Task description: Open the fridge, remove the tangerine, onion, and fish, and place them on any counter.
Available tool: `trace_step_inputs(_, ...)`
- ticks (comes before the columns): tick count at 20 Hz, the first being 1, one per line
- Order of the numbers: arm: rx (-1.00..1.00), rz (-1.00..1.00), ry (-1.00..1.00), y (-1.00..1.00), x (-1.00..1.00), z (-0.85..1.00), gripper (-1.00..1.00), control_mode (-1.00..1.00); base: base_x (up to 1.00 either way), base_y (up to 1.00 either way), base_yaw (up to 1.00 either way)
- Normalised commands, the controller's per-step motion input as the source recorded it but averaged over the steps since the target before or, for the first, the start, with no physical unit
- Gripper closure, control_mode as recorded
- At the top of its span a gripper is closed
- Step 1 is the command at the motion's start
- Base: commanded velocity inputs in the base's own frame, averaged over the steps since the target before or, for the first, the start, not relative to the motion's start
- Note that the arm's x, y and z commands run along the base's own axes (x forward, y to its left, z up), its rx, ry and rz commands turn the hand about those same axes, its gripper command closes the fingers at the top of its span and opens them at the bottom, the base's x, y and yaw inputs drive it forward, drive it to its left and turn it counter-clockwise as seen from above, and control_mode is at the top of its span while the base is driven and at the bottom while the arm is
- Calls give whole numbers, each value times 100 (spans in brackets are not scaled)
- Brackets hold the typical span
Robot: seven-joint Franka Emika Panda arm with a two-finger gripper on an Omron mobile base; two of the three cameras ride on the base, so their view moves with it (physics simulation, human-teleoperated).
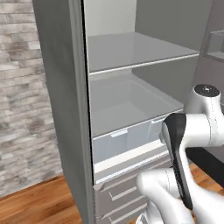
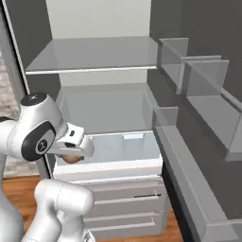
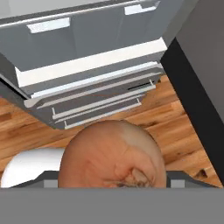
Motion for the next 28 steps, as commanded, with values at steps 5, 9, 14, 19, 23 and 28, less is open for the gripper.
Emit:
trace_step_inputs(5,0,0,0,0,0,0,100,100,-69,13,-80)
trace_step_inputs(9,0,0,0,0,0,0,100,100,-56,12,-86)
trace_step_inputs(14,0,0,0,0,0,0,100,100,-59,12,-84)
trace_step_inputs(19,0,0,0,0,0,0,100,100,-54,2,-83)
trace_step_inputs(23,0,0,0,0,0,0,100,100,-42,-15,-76)
trace_step_inputs(28,0,0,0,0,0,0,100,100,-13,-47,-68)
